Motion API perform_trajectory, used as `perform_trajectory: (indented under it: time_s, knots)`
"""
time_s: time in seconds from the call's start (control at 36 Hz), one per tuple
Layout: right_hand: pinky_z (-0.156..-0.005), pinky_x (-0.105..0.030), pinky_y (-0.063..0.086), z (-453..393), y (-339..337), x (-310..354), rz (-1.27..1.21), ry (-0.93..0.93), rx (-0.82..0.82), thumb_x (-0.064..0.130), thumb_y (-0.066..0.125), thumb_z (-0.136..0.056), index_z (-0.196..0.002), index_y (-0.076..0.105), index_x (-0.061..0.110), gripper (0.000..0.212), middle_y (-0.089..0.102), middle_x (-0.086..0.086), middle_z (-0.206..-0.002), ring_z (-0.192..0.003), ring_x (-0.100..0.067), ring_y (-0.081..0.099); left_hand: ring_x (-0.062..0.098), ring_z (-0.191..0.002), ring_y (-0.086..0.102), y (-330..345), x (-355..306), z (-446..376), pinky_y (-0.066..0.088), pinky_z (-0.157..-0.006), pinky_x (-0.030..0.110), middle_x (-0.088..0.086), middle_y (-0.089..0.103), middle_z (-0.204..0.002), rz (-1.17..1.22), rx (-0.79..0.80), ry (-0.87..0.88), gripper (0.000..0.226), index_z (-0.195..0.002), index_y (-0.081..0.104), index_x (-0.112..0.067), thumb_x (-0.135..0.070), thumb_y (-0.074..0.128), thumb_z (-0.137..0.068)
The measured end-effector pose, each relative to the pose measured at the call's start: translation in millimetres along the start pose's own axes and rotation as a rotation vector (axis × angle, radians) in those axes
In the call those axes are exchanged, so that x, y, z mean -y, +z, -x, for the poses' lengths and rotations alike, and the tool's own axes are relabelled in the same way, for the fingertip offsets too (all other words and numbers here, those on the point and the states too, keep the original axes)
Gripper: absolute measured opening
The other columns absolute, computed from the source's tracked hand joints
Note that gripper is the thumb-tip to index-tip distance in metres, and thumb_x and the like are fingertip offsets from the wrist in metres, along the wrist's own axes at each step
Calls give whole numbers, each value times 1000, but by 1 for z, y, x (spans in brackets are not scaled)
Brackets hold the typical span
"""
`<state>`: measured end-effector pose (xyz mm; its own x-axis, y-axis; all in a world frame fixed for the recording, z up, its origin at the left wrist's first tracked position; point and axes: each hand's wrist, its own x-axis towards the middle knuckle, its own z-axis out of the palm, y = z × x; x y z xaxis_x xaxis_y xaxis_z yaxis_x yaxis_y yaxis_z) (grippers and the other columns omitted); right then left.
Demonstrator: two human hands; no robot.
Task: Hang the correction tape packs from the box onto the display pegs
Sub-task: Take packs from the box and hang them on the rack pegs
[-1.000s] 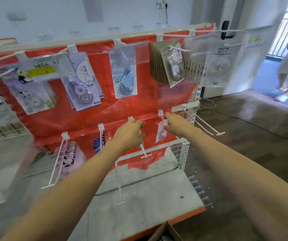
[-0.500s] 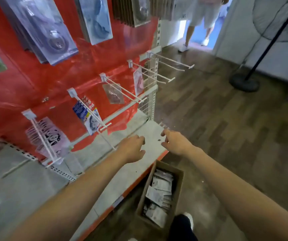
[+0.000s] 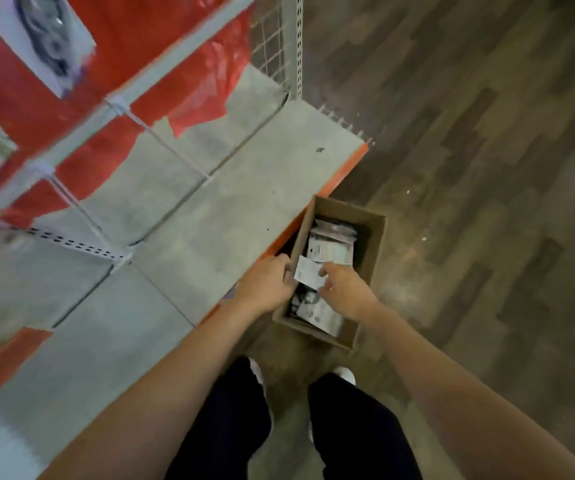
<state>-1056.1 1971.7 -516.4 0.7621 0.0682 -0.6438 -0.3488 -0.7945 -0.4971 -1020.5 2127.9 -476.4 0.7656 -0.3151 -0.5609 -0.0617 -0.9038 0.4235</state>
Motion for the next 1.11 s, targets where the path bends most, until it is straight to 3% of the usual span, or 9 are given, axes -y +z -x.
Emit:
perform_trajectory:
  time_s: [0.08, 0.19, 0.39, 0.53, 0.64, 0.75, 0.89, 1.0, 1.11]
  knots:
    - [-82, -36, 50, -43, 57, -42, -27, 56, 19, 23, 53, -97, -129, 45, 12, 35, 57, -11, -120, -101, -26, 58, 23, -95, 61, 62, 33, -37, 50, -85, 41, 6, 62, -104, 48, 3, -5, 21, -107, 59, -12, -24, 59, -90]
    - [-91, -38, 48, -101, 108, -91, -28, 109, -16, 22, 54, -96, -130, 45, 12, 37, 57, -12, -124, -110, -28, 56, 20, -96, 59, 129, 71, -87, 47, -79, 30, 5, 60, -108, -16, -40, 41, 29, -119, 57, -13, -23, 57, -92]
    - [-94, -39, 46, -196, 127, -158, 43, 75, -149, 20, 52, -96, -133, 45, 11, 38, 55, -13, -129, -114, -29, 54, 22, -111, 53, 192, 98, -186, 43, -87, 30, 4, 59, -120, -184, -241, 207, 33, -123, 54, -15, -28, 57, -93]
    - [-92, -31, 43, -246, 119, -192, 115, 51, -249, 20, 55, -96, -135, 45, 11, 41, 55, -11, -130, -117, -26, 53, 20, -111, 52, 213, 99, -242, 38, -83, 26, 4, 57, -119, -252, -304, 313, 33, -123, 54, -15, -29, 57, -93]
    - [-95, -30, 42, -267, 107, -205, 181, 80, -225, 21, 56, -96, -135, 48, 11, 41, 55, -9, -133, -121, -25, 51, 18, -108, 53, 223, 101, -271, 36, -80, 22, 3, 59, -117, -237, -329, 345, 32, -122, 57, -15, -29, 59, -93]
    - [-88, -30, 47, -276, 101, -202, 40, 126, -270, 19, 56, -95, -133, 51, 10, 39, 58, -11, -128, -112, -24, 58, 15, -103, 56, 219, 94, -277, 36, -78, 20, 3, 61, -117, -140, -332, 387, 31, -121, 58, -14, -26, 59, -93]
    - [-86, -29, 50, -296, 127, -197, -3, 123, -132, 14, 58, -94, -135, 50, 11, 42, 53, -11, -134, -114, -25, 56, 8, -90, 51, 215, 97, -271, 44, -79, 21, 0, 60, -113, -73, -336, 414, 28, -119, 59, -16, -26, 60, -93]
    - [-103, -35, 43, -323, 147, -201, 98, 134, -58, 9, 59, -92, -144, 40, 13, 55, 46, -11, -144, -127, -27, 48, 5, -87, 43, 214, 111, -271, 35, -75, 18, -4, 52, -110, -143, -330, 445, 28, -122, 55, -16, -27, 55, -96]
    - [-96, -41, 49, -335, 161, -203, 233, 166, 13, 18, 68, -87, -144, 35, 11, 66, 44, -13, -142, -121, -31, 50, 5, -90, 42, 214, 113, -272, 34, -75, 18, -1, 53, -118, -160, -321, 462, 29, -124, 54, -17, -25, 54, -96]
